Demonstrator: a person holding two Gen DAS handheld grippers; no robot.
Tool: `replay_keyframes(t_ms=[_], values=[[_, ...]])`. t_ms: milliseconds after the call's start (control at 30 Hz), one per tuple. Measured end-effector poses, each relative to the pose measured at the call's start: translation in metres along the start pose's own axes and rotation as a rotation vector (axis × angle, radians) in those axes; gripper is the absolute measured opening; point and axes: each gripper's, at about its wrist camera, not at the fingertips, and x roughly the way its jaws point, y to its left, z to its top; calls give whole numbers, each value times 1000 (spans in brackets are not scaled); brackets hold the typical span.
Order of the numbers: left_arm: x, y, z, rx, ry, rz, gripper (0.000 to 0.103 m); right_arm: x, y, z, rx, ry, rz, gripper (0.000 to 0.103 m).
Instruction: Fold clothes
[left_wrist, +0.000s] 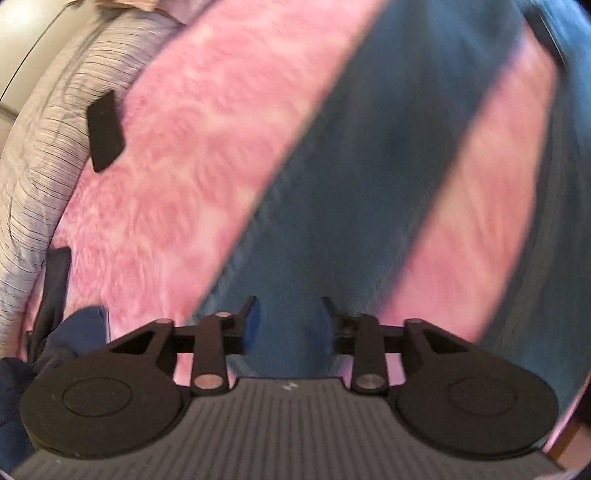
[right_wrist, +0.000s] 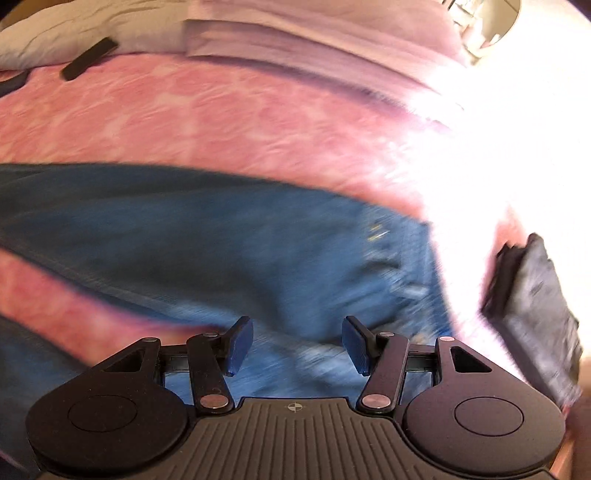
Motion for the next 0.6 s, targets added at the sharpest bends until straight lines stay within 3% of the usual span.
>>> replay_keyframes(t_ms=[67, 200, 367, 467, 533, 567, 600], values=[[7, 12, 31, -96, -44, -20, 44, 14, -32, 10, -1, -15, -9, 75], [38, 20, 88, -226, -74, -91, 51, 78, -104, 37, 38, -24, 22, 77], [90, 0, 132, -134, -9, -197, 60, 163, -180, 67, 7, -7, 62, 77], [112, -10, 141, -89, 47, -216, 60, 206, -214, 75, 53, 36, 159, 77], [116, -10, 146, -84, 75, -234, 51, 226, -227, 75, 98, 84, 244, 71], [116, -9, 148, -92, 88, -249, 36, 229, -231, 76, 123, 101, 269, 49], [113, -8, 152, -84, 93, -227, 16, 232, -235, 76, 148, 118, 293, 47]])
